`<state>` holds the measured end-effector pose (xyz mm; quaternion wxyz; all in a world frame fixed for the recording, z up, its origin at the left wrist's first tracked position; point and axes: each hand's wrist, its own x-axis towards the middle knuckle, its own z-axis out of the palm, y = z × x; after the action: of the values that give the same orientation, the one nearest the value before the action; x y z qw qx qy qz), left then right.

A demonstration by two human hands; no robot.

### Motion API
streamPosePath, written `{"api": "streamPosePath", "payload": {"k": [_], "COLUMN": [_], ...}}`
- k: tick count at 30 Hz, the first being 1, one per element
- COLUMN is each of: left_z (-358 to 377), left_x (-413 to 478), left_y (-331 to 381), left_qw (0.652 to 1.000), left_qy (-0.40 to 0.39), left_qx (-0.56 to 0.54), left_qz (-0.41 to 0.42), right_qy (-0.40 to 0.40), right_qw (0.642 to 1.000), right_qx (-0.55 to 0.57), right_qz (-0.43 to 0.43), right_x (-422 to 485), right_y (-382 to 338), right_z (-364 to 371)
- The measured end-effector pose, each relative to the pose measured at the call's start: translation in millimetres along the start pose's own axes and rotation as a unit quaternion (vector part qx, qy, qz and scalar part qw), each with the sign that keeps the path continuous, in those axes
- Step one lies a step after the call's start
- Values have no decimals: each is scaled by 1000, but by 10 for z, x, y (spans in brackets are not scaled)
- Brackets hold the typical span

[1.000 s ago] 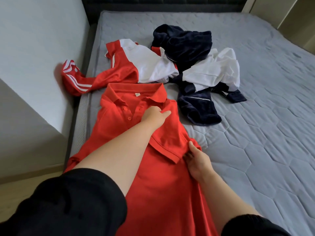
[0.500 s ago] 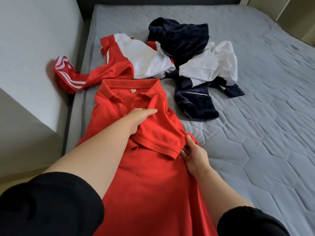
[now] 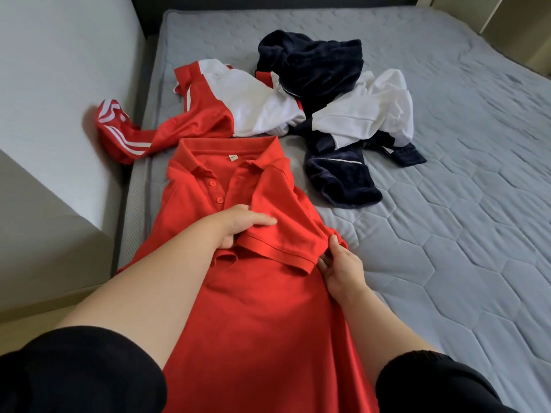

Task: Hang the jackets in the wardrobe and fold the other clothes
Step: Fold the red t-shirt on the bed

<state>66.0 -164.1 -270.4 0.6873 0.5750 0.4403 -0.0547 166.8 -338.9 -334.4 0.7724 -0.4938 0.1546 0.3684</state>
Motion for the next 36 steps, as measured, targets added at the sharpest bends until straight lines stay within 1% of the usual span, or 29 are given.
{"api": "streamPosePath", "payload": {"k": [3, 4, 5, 6, 7, 8, 9, 10, 12, 13, 14, 15, 17, 18, 19, 20, 22, 24, 26, 27, 28, 29, 30, 31, 32, 33, 34, 35, 36], "left_z": [-53, -58, -56, -33, 18, 83, 137, 160, 97, 34, -34, -87, -117, -98, -67, -30, 28, 29, -26, -56, -94, -113, -138, -165, -186, -212, -243, -271, -296], "left_x": [-62, -80, -96, -118, -159, -215, -263, -317, -385, -421, -467, -512, -586, -588, -570, -559, -570, -615, -650, -663, -684, -697, -721, -742, -749, -750, -746, -724, -694], "left_y": [-52, -69, -86, -102, -120, -124, -141, -162, -217, -252, -294, -349, -477, -543, -617, -692, -822, -919, -977, -990, -977, -950, -913, -885, -870, -863, -871, -905, -957], "left_qw": [1000, 996, 965, 889, 798, 727, 680, 645, 601, 601, 626, 671, 768, 809, 839, 858, 861, 837, 806, 800, 806, 824, 843, 849, 840, 823, 805, 794, 786], "left_qy": [-9, 24, 83, 163, 245, 291, 309, 308, 316, 340, 372, 413, 473, 471, 448, 413, 333, 243, 160, 134, 120, 123, 149, 197, 253, 300, 329, 335, 322], "left_qx": [-3, 83, 247, 421, 537, 592, 608, 602, 539, 498, 447, 377, 223, 181, 179, 208, 304, 422, 524, 545, 537, 499, 437, 378, 340, 333, 359, 407, 465], "left_qz": [-3, 14, 39, 70, 124, 189, 270, 357, 498, 525, 519, 487, 370, 303, 251, 223, 237, 250, 223, 213, 218, 240, 276, 312, 339, 349, 338, 301, 248], "right_qy": [10, 11, 11, 12, 15, 19, 25, 30, 37, 38, 39, 40, 55, 71, 91, 110, 142, 168, 198, 211, 218, 220, 203, 165, 114, 59, 3, -46, -91], "right_qw": [1000, 1000, 1000, 1000, 1000, 999, 999, 999, 998, 997, 997, 996, 992, 986, 978, 969, 947, 915, 887, 873, 851, 824, 795, 760, 718, 672, 622, 572, 520], "right_qx": [-11, -14, -15, -17, -20, -27, -35, -44, -59, -65, -72, -80, -112, -141, -177, -209, -269, -341, -388, -407, -434, -458, -474, -487, -507, -535, -573, -626, -695], "right_qz": [-4, -4, -5, -6, -7, -9, -11, -12, -12, -13, -15, -20, -35, -45, -56, -69, -105, -136, -151, -167, -200, -250, -320, -398, -463, -508, -533, -528, -489], "right_x": [-30, -35, -41, -44, -47, -46, -45, -38, -18, -13, -7, -10, -32, -51, -78, -106, -173, -254, -362, -420, -474, -527, -585, -654, -719, -758, -768, -764, -745], "right_y": [-1, 1, 3, 4, 1, -4, -8, -10, -4, 1, 7, 10, 18, 26, 37, 52, 78, 92, 92, 89, 92, 96, 98, 109, 129, 154, 182, 218, 262], "right_z": [3, 4, 6, 9, 16, 20, 21, 18, 6, 1, 3, 6, 30, 38, 48, 64, 112, 147, 157, 149, 159, 156, 178, 225, 291, 379, 472, 550, 599]}}
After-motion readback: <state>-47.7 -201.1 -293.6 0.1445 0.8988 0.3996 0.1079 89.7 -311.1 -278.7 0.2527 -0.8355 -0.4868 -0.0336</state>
